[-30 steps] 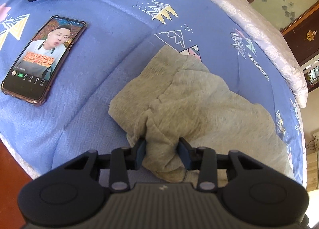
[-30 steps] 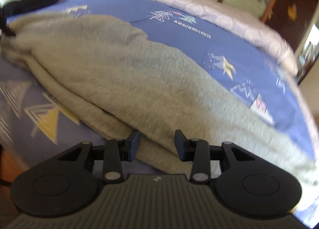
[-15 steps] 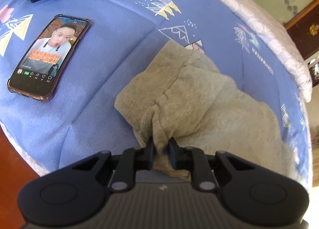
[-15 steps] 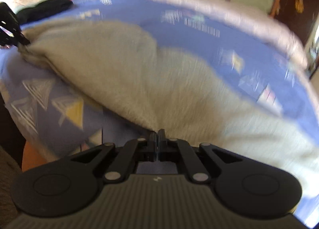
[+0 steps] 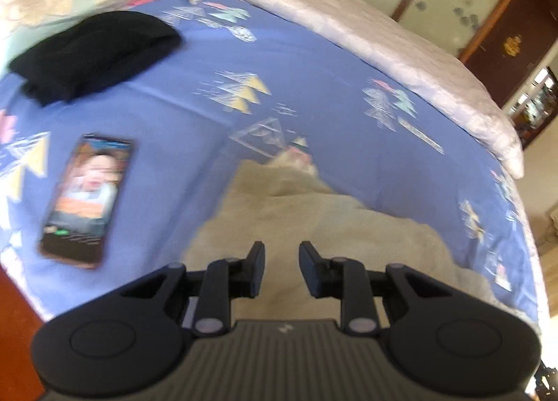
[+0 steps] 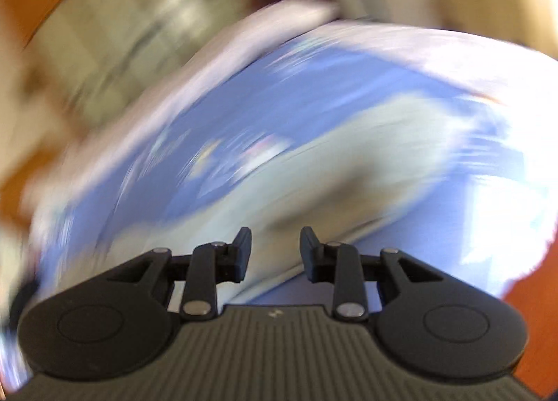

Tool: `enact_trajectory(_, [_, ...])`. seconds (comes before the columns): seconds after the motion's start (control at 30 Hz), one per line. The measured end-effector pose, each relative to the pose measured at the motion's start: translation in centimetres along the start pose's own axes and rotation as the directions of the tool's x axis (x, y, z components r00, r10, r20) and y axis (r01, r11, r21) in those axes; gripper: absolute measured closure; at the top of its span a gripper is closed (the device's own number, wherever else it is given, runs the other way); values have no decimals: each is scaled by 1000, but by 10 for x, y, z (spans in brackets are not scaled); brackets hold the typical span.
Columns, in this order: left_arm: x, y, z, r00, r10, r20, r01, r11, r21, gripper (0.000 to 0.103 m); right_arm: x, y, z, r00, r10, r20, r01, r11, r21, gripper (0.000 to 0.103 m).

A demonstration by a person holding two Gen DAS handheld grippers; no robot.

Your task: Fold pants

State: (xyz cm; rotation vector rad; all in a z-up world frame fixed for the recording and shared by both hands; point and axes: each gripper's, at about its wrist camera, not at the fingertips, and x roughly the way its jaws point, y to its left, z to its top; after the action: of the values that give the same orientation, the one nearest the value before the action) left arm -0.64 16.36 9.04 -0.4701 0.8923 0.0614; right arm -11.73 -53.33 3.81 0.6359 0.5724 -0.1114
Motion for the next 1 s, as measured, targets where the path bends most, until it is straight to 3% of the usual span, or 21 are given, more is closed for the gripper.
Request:
enact_trajectory(0.07, [16, -22, -1, 999, -28, -40, 30, 999, 34, 80, -1, -34, 9, 997, -46, 58, 37, 989, 145, 67])
enact_trajectory(0.17, [42, -60, -11, 994, -47, -98, 57, 993, 102, 80, 5, -60, 18, 992, -53, 118, 23, 971, 238, 57])
enact_trajectory(0.3, [70, -100, -31, 980, -81, -184, 111, 980, 162, 80, 29, -69, 28, 985, -136, 109, 106, 963, 246, 55])
enact_trajectory(0.5, [108, -141, -57, 960, -39, -277, 116, 956, 270, 80, 21, -73, 24, 975, -153, 161, 110, 962, 251, 52])
enact_trajectory(0.67, [137, -162, -70, 960, 58, -272, 47, 930, 364, 80, 28, -70, 20, 958, -224, 177, 186, 960, 207, 45])
enact_trajectory(0.83, [137, -176, -80, 971, 96, -221, 14, 894, 449, 73, 47, -74, 24, 973, -176, 150, 135, 959, 250, 44])
enact_trajectory(0.87, [137, -177, -81, 972, 98, -216, 12, 890, 456, 73, 53, -74, 27, 977, -167, 132, 131, 961, 243, 46])
enact_trajectory(0.93, [136, -175, -81, 972, 95, -215, 14, 890, 455, 73, 59, -67, 32, 977, -192, 93, 168, 962, 216, 80])
enact_trajectory(1.0, [133, -172, -77, 969, 83, -233, 26, 903, 428, 73, 61, -62, 34, 974, -213, 80, 190, 955, 228, 82])
